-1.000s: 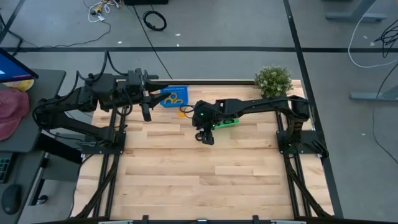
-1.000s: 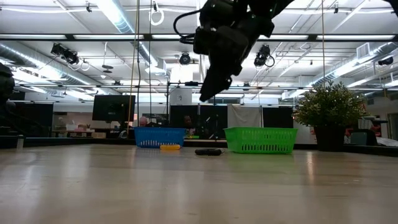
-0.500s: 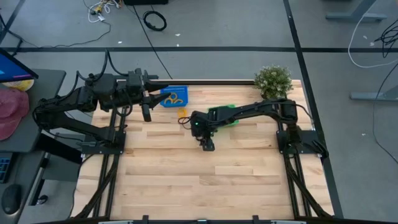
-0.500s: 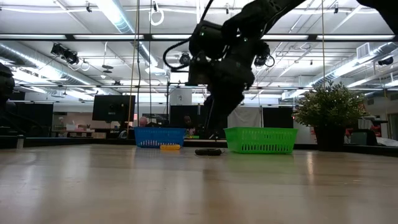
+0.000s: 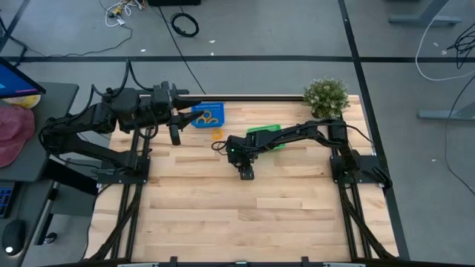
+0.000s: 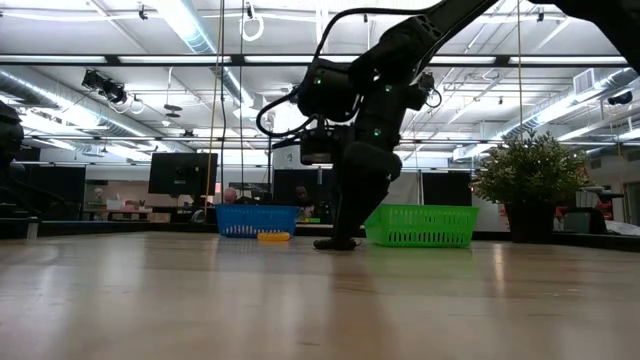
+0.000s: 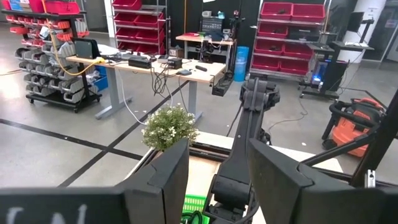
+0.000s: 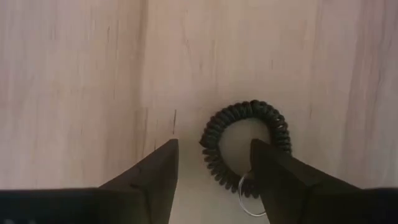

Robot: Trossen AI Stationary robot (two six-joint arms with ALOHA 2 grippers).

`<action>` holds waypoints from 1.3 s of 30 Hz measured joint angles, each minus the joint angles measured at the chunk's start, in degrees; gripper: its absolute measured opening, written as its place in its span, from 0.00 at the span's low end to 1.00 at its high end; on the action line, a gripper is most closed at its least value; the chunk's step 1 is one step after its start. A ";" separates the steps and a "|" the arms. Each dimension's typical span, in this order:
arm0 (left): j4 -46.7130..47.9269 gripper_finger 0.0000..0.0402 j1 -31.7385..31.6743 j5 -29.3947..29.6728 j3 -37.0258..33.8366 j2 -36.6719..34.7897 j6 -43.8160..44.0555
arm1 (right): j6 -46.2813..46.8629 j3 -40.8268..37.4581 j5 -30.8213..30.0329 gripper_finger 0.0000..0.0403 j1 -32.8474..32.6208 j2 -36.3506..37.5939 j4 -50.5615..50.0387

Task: Sort spring keychains
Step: Put the black spring keychain into the green bin

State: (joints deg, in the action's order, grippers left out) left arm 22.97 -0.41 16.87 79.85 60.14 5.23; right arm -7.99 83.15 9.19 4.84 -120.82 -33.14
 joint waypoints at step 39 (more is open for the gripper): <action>-0.46 0.41 -0.14 3.64 0.02 0.00 0.06 | 12.34 0.08 -12.86 0.00 -4.38 32.13 7.97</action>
State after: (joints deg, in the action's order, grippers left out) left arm 22.51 -0.55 20.51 79.88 60.14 5.28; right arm 4.35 83.23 -3.67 0.46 -88.69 -25.17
